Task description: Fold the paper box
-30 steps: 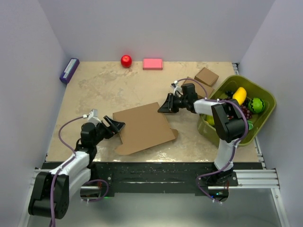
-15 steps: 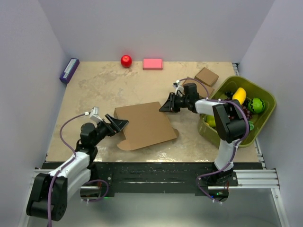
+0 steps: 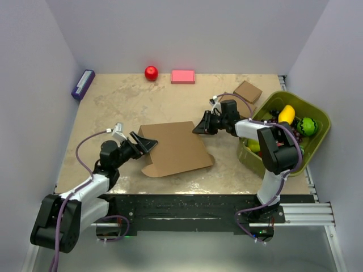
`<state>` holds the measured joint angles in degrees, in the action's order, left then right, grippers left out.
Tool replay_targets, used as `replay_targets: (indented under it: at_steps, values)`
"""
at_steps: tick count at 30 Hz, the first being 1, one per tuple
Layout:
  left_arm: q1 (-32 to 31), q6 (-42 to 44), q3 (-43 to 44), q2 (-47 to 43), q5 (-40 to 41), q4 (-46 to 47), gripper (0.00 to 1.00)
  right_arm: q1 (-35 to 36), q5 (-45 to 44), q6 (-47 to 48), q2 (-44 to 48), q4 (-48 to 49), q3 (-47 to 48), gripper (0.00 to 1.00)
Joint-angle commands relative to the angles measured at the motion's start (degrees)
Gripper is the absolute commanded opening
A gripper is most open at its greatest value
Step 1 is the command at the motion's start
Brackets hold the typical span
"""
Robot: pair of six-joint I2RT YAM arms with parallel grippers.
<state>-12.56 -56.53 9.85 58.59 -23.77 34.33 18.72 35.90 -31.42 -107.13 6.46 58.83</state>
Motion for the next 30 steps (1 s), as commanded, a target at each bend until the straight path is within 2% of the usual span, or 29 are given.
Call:
replay_targets:
  at_steps: [1, 2, 5, 6, 9, 10, 12, 15, 17, 18, 22, 26, 30]
  values:
    - [-1.5, 1.0, 3.2, 1.3, -1.7, -2.8, 0.60, 2.8, -14.1, 4.6, 1.4, -13.9, -2.3, 0.23]
    - [-1.5, 1.0, 3.8, 1.4, -1.7, -3.3, 0.59, 3.2, -14.9, 4.9, 2.2, -14.4, -1.8, 0.34]
    - [-1.2, 0.0, 4.2, 1.9, -2.1, -2.9, 0.51, 4.3, -17.2, 5.4, 5.0, -15.2, -0.8, 0.51]
    - [-0.6, -0.2, 4.4, 2.4, -2.4, -2.8, 0.49, 4.7, -18.0, 5.7, 5.9, -15.4, -0.6, 0.62]
    - [0.2, 0.0, 5.7, 3.8, -4.0, -3.6, 0.40, 4.9, -19.5, 6.6, 9.8, -14.6, -0.6, 0.84]
    - [0.4, 0.0, 6.1, 4.2, -5.0, -3.9, 0.36, 5.0, -20.6, 7.1, 11.0, -14.3, -0.6, 0.87]
    - [1.2, -0.6, 6.3, 5.7, -6.4, -3.3, 0.33, 5.7, -22.3, 8.6, 15.6, -13.6, -1.1, 0.99]
    - [2.7, -2.0, 6.6, 7.6, -9.1, -2.5, 0.24, 8.0, -26.1, 11.5, 23.6, -12.1, -2.5, 0.99]
    - [3.8, -2.6, 6.9, 8.4, -10.6, -2.8, 0.22, 10.3, -29.4, 13.7, 27.7, -10.9, -3.9, 0.99]
    - [4.3, -3.0, 6.9, 8.6, -11.1, -2.7, 0.22, 13.8, -30.8, 16.4, 32.6, -10.4, -4.6, 0.99]
    - [6.5, -4.6, 7.0, 9.4, -14.5, -2.9, 0.21, 24.9, -39.5, 23.2, 42.4, -8.2, -8.5, 0.99]
    - [8.9, -5.3, 7.2, 10.3, -17.4, -3.6, 0.19, 34.8, -46.3, 26.6, 46.5, -7.9, -10.6, 0.99]
    - [10.4, -5.3, 7.1, 11.4, -20.3, -4.9, 0.18, 48.6, -57.8, 30.3, 45.3, -7.4, -11.3, 0.99]
